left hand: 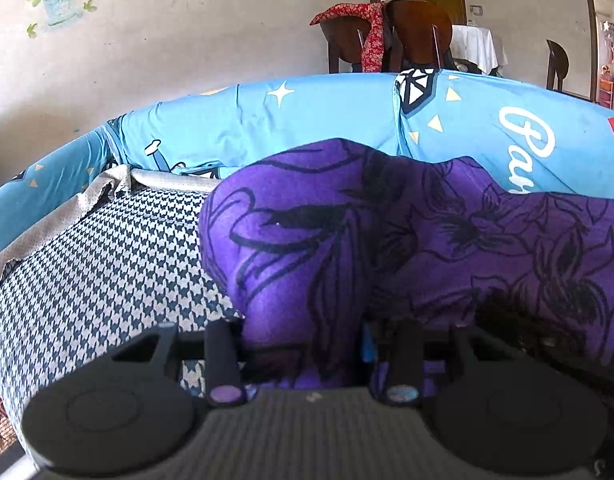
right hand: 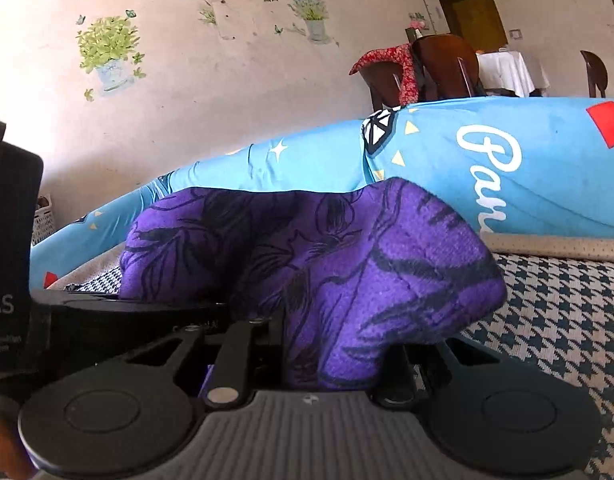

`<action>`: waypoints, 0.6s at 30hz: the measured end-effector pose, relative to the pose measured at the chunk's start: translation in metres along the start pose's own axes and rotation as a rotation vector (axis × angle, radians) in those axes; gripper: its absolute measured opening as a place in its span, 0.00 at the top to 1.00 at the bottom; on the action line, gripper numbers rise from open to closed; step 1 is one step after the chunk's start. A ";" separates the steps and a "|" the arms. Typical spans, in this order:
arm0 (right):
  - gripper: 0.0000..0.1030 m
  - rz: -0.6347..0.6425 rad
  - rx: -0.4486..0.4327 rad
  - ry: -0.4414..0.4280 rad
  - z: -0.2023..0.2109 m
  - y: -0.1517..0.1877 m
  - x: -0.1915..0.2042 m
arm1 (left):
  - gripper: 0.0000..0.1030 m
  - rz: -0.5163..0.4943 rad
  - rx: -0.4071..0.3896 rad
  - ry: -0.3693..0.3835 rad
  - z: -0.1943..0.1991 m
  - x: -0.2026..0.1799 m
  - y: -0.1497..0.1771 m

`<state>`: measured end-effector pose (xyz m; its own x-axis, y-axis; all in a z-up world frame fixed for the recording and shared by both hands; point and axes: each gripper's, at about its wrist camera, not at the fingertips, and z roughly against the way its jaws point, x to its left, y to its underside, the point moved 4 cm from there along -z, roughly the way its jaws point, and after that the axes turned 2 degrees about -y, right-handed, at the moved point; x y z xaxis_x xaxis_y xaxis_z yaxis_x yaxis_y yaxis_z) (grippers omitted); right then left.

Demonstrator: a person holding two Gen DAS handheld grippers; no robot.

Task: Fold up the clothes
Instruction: 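Lower the held blouse onto the seat and open both grippers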

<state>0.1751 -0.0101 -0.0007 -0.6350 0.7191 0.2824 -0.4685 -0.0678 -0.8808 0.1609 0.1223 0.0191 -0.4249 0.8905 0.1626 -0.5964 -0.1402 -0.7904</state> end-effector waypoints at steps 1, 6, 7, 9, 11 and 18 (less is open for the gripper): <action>0.77 0.000 0.001 0.002 -0.001 0.001 0.000 | 0.61 -0.003 0.003 -0.002 -0.002 -0.001 0.001; 0.76 -0.010 0.040 0.011 -0.010 0.010 -0.006 | 0.57 -0.027 0.041 -0.022 -0.023 -0.005 0.007; 0.74 -0.014 0.054 0.023 -0.013 0.013 -0.009 | 0.54 -0.027 0.053 -0.029 -0.029 -0.005 0.009; 0.69 -0.023 0.082 0.057 -0.017 0.017 -0.016 | 0.49 -0.013 0.078 -0.040 -0.039 -0.001 0.013; 0.63 -0.034 0.108 0.096 -0.021 0.022 -0.024 | 0.31 0.027 0.093 -0.045 -0.043 0.008 0.013; 0.33 -0.068 0.124 0.188 -0.011 0.021 -0.045 | 0.10 0.165 0.092 -0.120 -0.045 0.048 0.011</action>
<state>0.2002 -0.0364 -0.0358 -0.4793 0.8400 0.2542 -0.5861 -0.0908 -0.8051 0.1644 0.1833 -0.0080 -0.5968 0.7949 0.1093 -0.5695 -0.3235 -0.7557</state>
